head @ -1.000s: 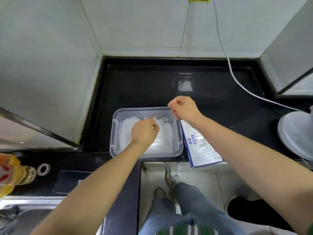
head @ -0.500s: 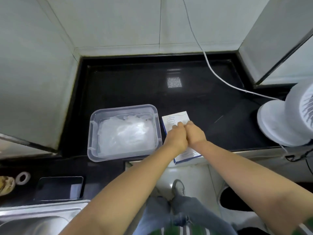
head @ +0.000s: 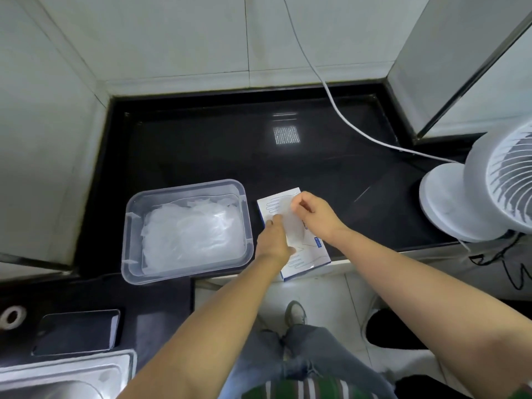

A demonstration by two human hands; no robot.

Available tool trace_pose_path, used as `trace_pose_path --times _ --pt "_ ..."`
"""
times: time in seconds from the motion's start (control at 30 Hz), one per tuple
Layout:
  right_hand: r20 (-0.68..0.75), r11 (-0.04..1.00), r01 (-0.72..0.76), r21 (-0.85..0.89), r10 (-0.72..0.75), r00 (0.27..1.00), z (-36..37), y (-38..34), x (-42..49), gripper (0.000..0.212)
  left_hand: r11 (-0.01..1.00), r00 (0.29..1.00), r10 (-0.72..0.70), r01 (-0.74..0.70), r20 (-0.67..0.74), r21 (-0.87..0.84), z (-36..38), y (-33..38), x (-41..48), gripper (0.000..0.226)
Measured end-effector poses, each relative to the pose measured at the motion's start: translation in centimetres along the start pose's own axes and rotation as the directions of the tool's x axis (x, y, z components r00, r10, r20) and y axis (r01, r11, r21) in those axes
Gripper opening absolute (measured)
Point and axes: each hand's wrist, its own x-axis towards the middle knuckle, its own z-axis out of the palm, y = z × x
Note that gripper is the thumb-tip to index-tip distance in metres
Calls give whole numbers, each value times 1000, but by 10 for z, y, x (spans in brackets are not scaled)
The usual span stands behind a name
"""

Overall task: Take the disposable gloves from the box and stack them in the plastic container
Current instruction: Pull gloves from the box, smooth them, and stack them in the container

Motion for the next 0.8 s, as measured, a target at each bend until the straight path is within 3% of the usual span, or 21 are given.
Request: trace_pose_path --times 0.13,0.23,0.3,0.4,0.5,0.63,0.73,0.8 --pt "-10 998 -53 23 53 999 0 -3 3 2 1000 1000 8 -8 -5 -3 2 0 0 77" --pt "28 966 -129 -224 138 990 1 -3 7 19 1000 1000 11 -11 7 3 1 -2 1 76" --pt "-37 958 -104 -266 98 994 3 -6 7 29 1000 1000 16 -16 17 9 1 -2 1 79" --pt "-167 998 -22 -62 11 986 7 -12 2 13 998 999 31 -33 45 50 0 -4 -1 89" --pt "-303 988 39 147 7 953 5 -32 1 14 999 993 25 -29 119 36 -5 -4 -3 92" --pt "-308 957 82 278 8 951 1 -56 7 30 984 986 38 -8 165 -178 -20 1 -3 59" --pt "-284 932 85 352 19 959 8 -63 8 18 884 998 48 -56 -31 -463 -37 5 -8 39" --pt "-274 904 90 417 31 961 14 -67 7 6 776 987 -23 -84 -161 -625 -57 1 -13 26"
